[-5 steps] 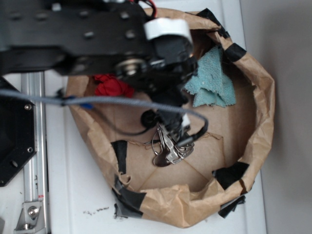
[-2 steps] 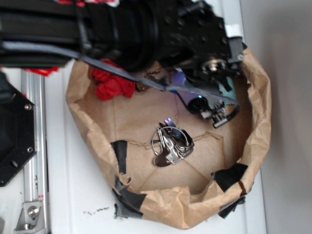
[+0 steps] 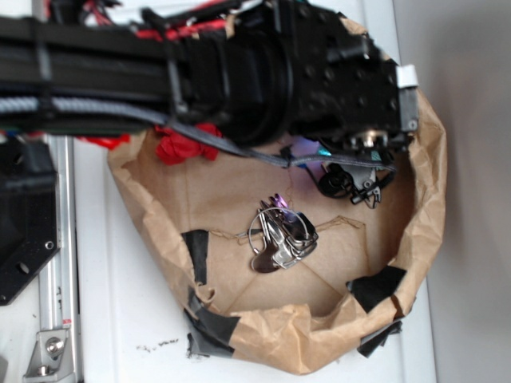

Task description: Grab the blue cloth.

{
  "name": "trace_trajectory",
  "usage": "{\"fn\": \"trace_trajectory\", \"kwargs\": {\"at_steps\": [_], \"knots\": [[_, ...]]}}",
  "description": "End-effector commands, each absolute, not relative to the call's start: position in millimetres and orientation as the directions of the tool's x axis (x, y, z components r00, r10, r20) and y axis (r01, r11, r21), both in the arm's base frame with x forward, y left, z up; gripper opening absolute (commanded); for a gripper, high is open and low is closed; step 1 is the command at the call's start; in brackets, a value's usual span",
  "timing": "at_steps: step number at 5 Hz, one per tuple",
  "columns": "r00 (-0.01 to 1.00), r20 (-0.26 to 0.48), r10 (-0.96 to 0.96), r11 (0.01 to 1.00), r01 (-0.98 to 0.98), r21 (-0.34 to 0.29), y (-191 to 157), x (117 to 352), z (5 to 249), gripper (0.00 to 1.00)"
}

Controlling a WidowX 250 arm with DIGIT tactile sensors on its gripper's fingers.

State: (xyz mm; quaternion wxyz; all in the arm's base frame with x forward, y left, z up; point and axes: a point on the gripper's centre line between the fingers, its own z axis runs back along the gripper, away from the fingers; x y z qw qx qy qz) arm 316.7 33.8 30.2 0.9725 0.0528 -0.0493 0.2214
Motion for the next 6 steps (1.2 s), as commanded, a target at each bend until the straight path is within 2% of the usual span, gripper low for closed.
{"fn": "trace_trajectory", "kwargs": {"at_steps": [1, 2, 3, 4, 6], "knots": [[0.902, 0.174, 0.395, 0.903, -0.416, 0.105, 39.0, 332.6, 55.4, 0.0], [0.932, 0.191, 0.309, 0.947, -0.319, 0.025, 20.6, 308.8, 105.8, 0.0], [0.956, 0.172, 0.237, 0.971, -0.241, 0.003, 5.6, 274.7, 156.4, 0.0], [0.991, 0.136, -0.01, 1.0, 0.007, 0.021, 1.7, 266.6, 172.2, 0.0], [0.999, 0.05, -0.012, 0.999, 0.01, 0.039, 1.1, 263.5, 169.3, 0.0]]}}
